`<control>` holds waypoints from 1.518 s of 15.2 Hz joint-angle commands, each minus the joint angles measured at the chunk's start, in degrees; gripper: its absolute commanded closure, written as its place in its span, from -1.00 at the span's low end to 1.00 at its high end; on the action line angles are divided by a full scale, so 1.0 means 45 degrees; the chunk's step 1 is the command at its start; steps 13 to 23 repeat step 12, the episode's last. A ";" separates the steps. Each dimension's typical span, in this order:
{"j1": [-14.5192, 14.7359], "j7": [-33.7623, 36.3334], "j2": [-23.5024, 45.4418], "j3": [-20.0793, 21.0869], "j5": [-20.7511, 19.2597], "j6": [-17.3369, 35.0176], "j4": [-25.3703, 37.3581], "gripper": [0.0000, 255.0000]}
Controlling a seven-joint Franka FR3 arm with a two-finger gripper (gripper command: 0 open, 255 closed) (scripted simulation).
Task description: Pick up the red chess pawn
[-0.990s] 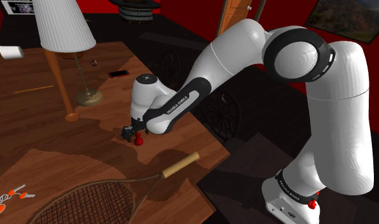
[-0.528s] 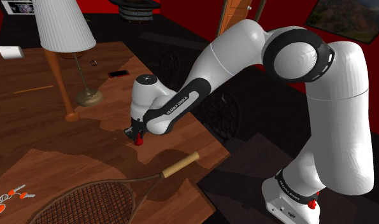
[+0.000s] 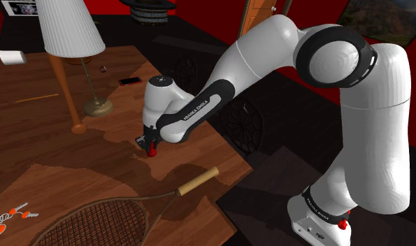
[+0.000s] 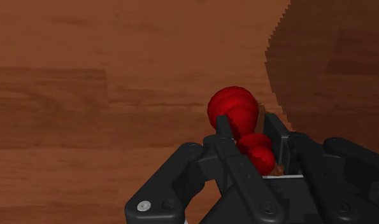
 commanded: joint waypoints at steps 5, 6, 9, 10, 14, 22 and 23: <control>-0.0185 -0.0162 -0.0784 0.0251 0.0260 -0.0674 -0.0113 1.00; -0.0215 -0.0192 -0.0909 0.0291 0.0307 -0.0795 -0.0115 1.00; -0.0300 -0.0283 -0.1273 0.0406 0.0448 -0.1164 -0.0106 1.00; -0.0327 -0.0314 -0.1391 0.0443 0.0495 -0.1289 -0.0098 1.00; -0.0331 -0.0319 -0.1409 0.0447 0.0503 -0.1308 -0.0097 1.00; -0.0331 -0.0319 -0.1409 0.0447 0.0503 -0.1308 -0.0097 1.00; -0.0331 -0.0319 -0.1409 0.0447 0.0503 -0.1308 -0.0097 1.00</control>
